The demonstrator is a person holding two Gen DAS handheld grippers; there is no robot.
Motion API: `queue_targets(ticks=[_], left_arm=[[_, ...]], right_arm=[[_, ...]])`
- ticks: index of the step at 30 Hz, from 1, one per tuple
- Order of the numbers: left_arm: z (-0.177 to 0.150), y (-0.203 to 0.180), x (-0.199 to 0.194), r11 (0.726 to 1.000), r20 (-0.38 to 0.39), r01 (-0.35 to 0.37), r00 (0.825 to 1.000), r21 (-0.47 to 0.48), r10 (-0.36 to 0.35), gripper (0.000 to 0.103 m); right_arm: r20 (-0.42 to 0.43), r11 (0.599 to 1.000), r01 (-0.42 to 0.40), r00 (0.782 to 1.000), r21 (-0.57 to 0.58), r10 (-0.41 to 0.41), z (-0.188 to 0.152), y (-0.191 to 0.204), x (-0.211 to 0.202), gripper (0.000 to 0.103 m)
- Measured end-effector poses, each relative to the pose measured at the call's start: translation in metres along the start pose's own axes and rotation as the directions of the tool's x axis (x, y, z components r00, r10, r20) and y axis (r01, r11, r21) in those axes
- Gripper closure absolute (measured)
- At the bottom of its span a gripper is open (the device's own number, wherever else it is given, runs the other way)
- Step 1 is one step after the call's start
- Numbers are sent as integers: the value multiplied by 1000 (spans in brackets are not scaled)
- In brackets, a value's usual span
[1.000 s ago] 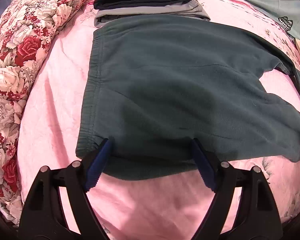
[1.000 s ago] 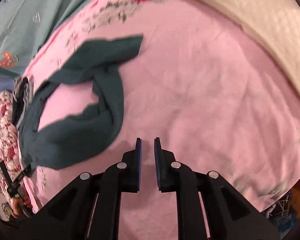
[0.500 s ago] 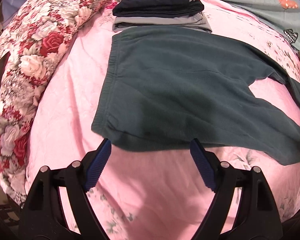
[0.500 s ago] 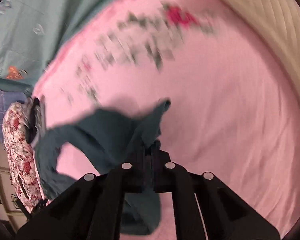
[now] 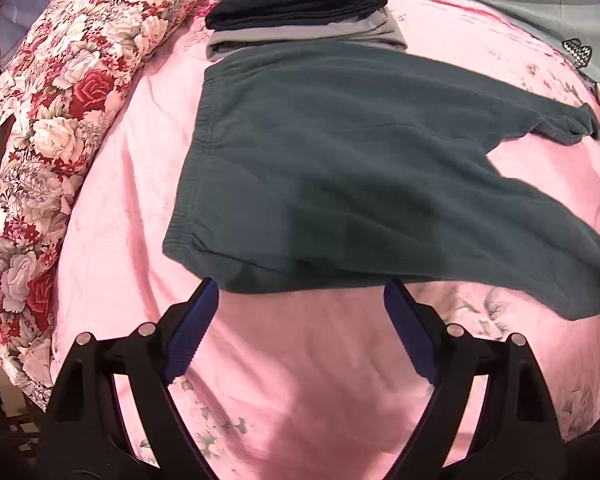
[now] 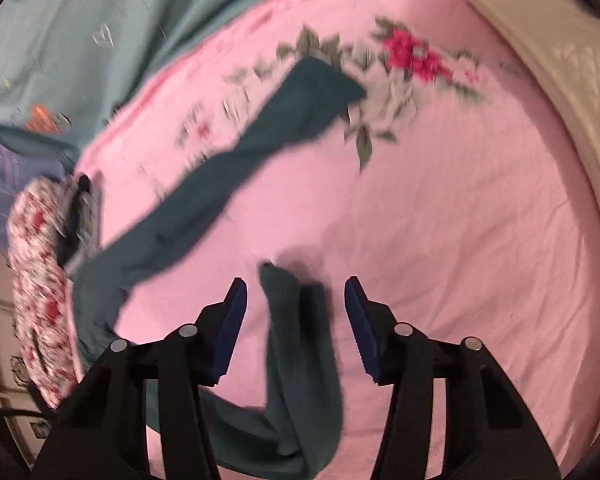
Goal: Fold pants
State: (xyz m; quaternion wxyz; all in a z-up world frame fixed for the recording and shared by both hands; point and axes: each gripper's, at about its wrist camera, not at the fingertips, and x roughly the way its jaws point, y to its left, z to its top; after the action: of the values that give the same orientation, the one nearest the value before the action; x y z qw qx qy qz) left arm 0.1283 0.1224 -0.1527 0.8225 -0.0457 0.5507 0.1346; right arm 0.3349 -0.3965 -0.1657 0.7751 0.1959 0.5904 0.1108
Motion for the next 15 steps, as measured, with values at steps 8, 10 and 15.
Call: queue_targets(ticks=[8,10,15], left_arm=[[10,-5,3,1000,10,7,1000,7,-7,17],[14,-6,5,1000,17,10,1000,8,-10,17],[18,-8,14,1000,4,21,1000,11,-21,17]], right_arm=[[-23,997,13,1000,81,-11,-24,-16,0,99],[128,986,54,989,161,-75,-35,-32,-49,99],[213,902,249,917,352,-336,-69,-72,-109,43]])
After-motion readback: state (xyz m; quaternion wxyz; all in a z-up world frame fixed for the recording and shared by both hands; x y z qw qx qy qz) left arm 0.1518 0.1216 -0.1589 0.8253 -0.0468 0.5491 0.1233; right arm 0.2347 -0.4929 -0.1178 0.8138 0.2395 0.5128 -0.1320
